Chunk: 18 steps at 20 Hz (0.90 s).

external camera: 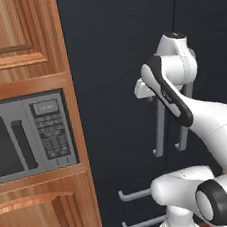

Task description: There is a bowl on the dining counter. Grab a lemon wedge from the fridge and place it in the bowl. Then get the liquor bottle and glass cup from the cabinet and place them next to the bowl.

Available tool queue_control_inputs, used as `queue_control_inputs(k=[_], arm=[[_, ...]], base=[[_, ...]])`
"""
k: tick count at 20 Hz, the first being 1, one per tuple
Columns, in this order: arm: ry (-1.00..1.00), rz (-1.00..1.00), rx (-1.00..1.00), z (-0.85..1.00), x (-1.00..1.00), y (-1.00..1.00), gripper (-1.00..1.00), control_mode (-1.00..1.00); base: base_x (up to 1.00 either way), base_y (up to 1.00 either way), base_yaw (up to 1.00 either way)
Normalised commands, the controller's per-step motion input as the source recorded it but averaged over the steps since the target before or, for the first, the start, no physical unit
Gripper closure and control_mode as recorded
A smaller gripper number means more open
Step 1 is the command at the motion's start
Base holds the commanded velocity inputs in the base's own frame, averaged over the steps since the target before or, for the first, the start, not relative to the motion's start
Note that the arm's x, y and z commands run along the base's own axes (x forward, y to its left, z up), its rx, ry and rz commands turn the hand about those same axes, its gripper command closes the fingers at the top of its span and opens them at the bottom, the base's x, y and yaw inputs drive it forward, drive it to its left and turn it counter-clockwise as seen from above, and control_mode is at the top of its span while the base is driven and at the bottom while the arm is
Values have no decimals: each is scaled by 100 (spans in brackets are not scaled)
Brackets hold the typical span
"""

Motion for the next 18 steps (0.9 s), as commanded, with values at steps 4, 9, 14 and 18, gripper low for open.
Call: queue_control_inputs(k=[4,9,14,18], arm=[[0,0,0,0,0,0,-100,100],[0,0,0,0,0,0,-100,100],[0,0,0,0,0,0,-100,100],[0,0,0,0,0,0,-100,100]], base=[[-18,0,0],[-68,-17,-6],[-37,-31,0],[-7,-43,0]])
